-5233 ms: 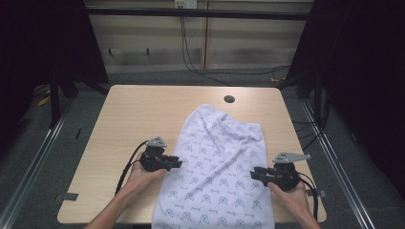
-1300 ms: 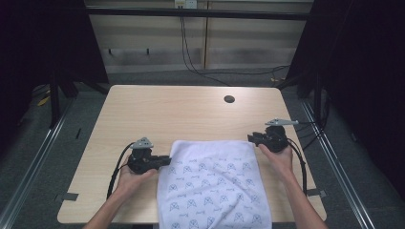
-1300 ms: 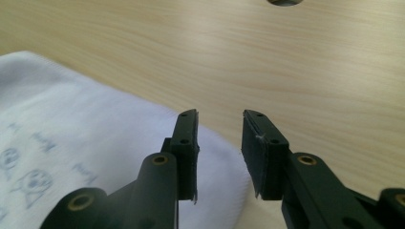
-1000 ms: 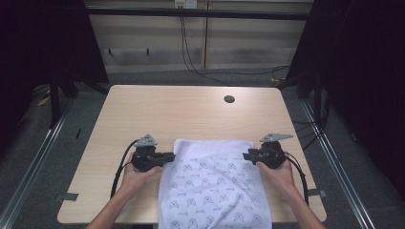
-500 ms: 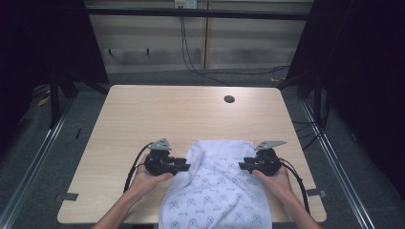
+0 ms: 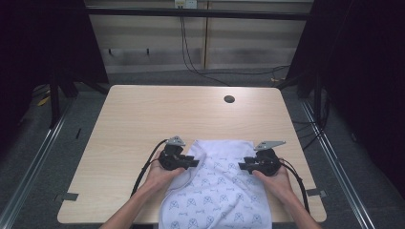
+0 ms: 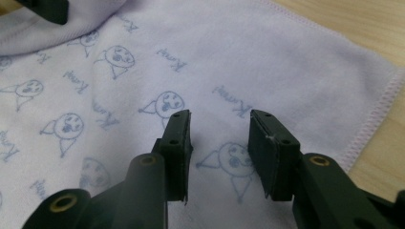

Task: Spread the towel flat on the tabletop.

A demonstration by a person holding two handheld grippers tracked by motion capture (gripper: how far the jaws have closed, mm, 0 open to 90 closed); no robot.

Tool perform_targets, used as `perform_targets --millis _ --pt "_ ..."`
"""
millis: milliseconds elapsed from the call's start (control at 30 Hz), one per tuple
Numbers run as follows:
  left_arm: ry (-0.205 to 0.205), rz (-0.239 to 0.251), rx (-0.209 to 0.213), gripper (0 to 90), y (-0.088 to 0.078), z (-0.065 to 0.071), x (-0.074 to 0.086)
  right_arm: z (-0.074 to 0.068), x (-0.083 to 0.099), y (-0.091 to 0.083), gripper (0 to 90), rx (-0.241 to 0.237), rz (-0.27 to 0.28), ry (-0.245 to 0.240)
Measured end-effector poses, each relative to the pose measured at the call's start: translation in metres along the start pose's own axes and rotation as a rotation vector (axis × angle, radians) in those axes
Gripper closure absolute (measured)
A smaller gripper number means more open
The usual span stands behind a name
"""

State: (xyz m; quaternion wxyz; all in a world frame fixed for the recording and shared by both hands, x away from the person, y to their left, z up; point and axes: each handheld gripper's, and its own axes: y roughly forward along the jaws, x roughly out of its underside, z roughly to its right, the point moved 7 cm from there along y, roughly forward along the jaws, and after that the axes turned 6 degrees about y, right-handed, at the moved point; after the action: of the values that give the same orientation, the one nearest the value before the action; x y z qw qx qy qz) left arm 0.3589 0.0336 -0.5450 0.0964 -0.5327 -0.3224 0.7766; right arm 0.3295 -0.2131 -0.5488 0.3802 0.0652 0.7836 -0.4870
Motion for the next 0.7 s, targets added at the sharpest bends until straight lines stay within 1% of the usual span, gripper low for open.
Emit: perform_targets --millis 33,67,100,133,167,200,233,267,300,333,367,400,433,500,533,567,600,633,667,700 --pt "0.007 0.008 -0.009 87.8 0.0 0.0 -0.002 0.0 0.0 0.0 60.3 0.0 0.0 -0.003" --pt "0.018 0.002 -0.009 88.3 -0.003 0.0 -0.003 0.0 0.0 0.0 60.3 -0.002 -0.001 -0.002" --pt "0.022 0.021 -0.039 88.3 -0.007 -0.002 -0.006 0.001 0.0 -0.001 60.5 -0.008 -0.006 0.001" --pt "0.01 0.043 -0.054 88.3 -0.014 -0.007 -0.009 0.002 0.0 -0.001 60.6 -0.007 -0.008 0.006" --pt "-0.014 0.073 -0.078 88.3 -0.024 -0.015 -0.012 0.004 0.0 -0.002 60.6 -0.002 -0.008 0.009" --pt "-0.031 0.095 -0.091 88.2 -0.03 -0.02 -0.014 0.006 0.0 -0.002 60.6 0.0 -0.007 0.009" --pt "-0.047 0.118 -0.101 88.2 -0.039 -0.028 -0.014 0.008 0.0 -0.004 60.2 0.011 -0.019 0.007" --pt "-0.062 0.134 -0.123 88.2 -0.046 -0.036 -0.013 0.012 0.0 -0.005 59.9 0.03 -0.026 -0.005" --pt "-0.07 0.134 -0.145 88.1 -0.052 -0.044 -0.01 0.016 0.0 -0.007 59.9 0.041 -0.034 0.009" --pt "-0.074 0.123 -0.171 88.1 -0.056 -0.051 -0.006 0.021 -0.001 -0.008 60.5 0.046 -0.027 0.01" --pt "-0.073 0.111 -0.197 88.0 -0.059 -0.059 -0.002 0.025 0.0 -0.009 60.6 0.051 -0.027 0.025" --pt "-0.078 0.104 -0.224 87.9 -0.061 -0.066 0.002 0.028 0.0 -0.01 60.6 0.05 -0.022 0.024" --pt "-0.097 0.103 -0.241 87.9 -0.064 -0.073 0.005 0.03 0.0 -0.011 60.6 0.052 -0.027 0.04" --pt "-0.138 0.097 -0.281 87.6 -0.067 -0.088 0.013 0.032 -0.001 -0.01 60.3 0.058 -0.021 0.036" --pt "-0.147 0.096 -0.285 87.6 -0.069 -0.091 0.015 0.032 -0.001 -0.01 60.2 0.06 -0.014 0.026" --pt "-0.151 0.094 -0.285 87.5 -0.071 -0.095 0.019 0.032 -0.002 -0.009 60.1 0.063 -0.016 0.028" --pt "-0.156 0.092 -0.293 86.8 -0.072 -0.098 0.02 0.032 -0.002 -0.009 59.8 0.064 -0.016 0.022" --pt "-0.166 0.093 -0.288 85.6 -0.073 -0.099 0.022 0.032 -0.003 -0.008 59.8 0.061 -0.016 0.024" --pt "-0.164 0.089 -0.288 84.8 -0.073 -0.1 0.023 0.032 -0.004 -0.007 59.8 0.053 -0.01 0.02" --pt "-0.165 0.105 -0.298 80.8 -0.075 -0.1 0.021 0.032 -0.006 -0.005 59.8 0.05 -0.015 0.027"
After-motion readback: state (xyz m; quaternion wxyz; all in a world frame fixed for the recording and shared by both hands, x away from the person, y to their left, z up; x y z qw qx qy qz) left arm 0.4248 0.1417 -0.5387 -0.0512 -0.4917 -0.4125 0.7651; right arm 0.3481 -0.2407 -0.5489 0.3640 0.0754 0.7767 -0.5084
